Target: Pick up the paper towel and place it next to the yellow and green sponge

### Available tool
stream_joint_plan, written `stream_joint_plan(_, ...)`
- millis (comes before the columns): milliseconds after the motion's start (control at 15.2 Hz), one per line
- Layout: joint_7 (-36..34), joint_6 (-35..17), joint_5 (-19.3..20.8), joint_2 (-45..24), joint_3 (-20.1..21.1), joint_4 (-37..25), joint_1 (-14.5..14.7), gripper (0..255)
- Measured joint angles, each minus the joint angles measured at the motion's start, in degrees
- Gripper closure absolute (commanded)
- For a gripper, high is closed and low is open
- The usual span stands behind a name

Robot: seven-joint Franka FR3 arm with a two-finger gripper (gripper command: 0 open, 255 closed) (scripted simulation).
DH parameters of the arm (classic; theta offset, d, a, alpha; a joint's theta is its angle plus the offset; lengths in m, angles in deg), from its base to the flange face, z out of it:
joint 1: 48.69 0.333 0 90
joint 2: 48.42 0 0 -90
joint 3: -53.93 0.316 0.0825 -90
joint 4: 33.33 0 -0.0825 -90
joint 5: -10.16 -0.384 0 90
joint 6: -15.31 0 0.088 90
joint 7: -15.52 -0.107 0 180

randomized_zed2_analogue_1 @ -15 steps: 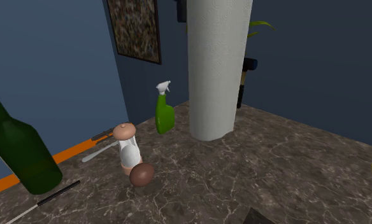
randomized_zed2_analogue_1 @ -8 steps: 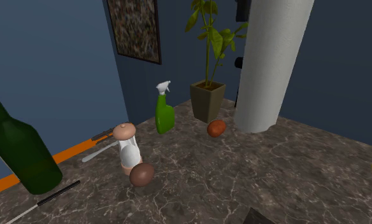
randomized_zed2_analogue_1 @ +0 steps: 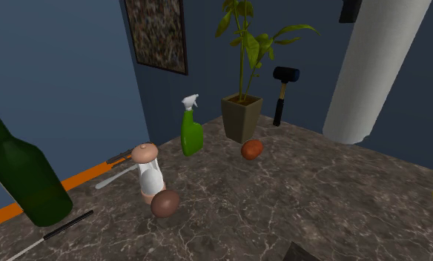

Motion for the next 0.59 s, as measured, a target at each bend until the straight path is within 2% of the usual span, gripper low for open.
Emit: stream_joint_plan(594,12.93,-0.67,2.97,-4.43,-9.21,-4.42,-3.68,255)
